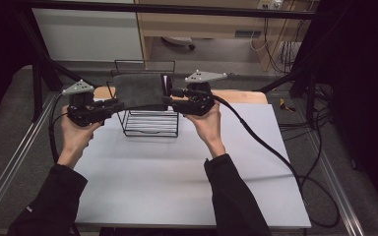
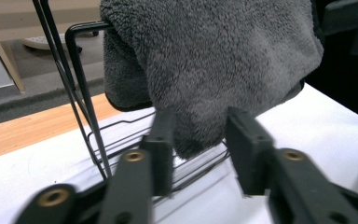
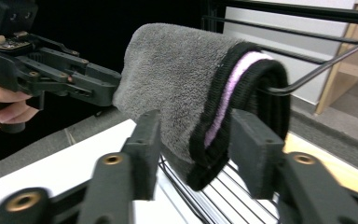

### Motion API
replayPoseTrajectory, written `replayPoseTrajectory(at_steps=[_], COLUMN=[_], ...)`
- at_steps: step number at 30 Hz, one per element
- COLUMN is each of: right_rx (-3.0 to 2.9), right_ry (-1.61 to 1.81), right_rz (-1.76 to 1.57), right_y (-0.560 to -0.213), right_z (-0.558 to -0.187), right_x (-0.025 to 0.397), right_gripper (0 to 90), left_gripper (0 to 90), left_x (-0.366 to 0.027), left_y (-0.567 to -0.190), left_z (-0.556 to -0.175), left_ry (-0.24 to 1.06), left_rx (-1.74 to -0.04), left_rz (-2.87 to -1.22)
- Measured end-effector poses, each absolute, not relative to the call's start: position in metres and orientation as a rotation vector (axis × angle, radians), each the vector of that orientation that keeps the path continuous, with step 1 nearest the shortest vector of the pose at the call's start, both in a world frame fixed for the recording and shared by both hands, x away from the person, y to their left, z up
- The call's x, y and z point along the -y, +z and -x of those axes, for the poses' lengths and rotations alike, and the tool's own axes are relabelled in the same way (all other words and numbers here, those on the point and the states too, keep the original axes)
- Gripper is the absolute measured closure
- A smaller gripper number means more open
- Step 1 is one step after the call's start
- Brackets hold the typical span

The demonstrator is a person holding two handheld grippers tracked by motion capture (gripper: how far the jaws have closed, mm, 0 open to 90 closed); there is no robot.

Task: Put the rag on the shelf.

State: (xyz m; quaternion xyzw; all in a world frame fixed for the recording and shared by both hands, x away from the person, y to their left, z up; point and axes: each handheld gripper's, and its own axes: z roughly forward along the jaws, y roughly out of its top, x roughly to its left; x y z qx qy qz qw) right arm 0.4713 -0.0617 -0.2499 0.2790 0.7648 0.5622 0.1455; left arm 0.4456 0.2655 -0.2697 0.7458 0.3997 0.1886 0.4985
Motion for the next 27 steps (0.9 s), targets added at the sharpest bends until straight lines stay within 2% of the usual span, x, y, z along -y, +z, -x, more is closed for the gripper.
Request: replayPoseTrajectory(at_steps=[6, 10, 15, 19, 27], right_rx=[-2.199, -2.193, -2.182, -2.202, -2.226], right_ry=[1.606, 1.615, 1.617, 1.613, 1.607], right_rz=[-0.814, -0.836, -0.862, -0.875, -0.903], right_y=[-0.242, -0.240, -0.244, -0.255, -0.289], right_z=[-0.460, -0.454, -0.448, -0.445, -0.435], right_x=[0.078, 0.092, 0.111, 0.127, 0.154], right_gripper=[31.3, 20.4, 9.7, 5.9, 1.5], left_gripper=[34.5, 23.6, 14.7, 7.7, 6.6], left_x=[-0.270, -0.272, -0.273, -0.273, -0.272], left_y=[-0.271, -0.273, -0.278, -0.285, -0.314], left_z=[-0.435, -0.427, -0.418, -0.413, -0.402], left_ry=[0.487, 0.508, 0.534, 0.539, 0.498], left_rx=[-0.960, -0.948, -0.945, -0.948, -0.943], left_rz=[-1.815, -1.839, -1.845, -1.843, -1.881])
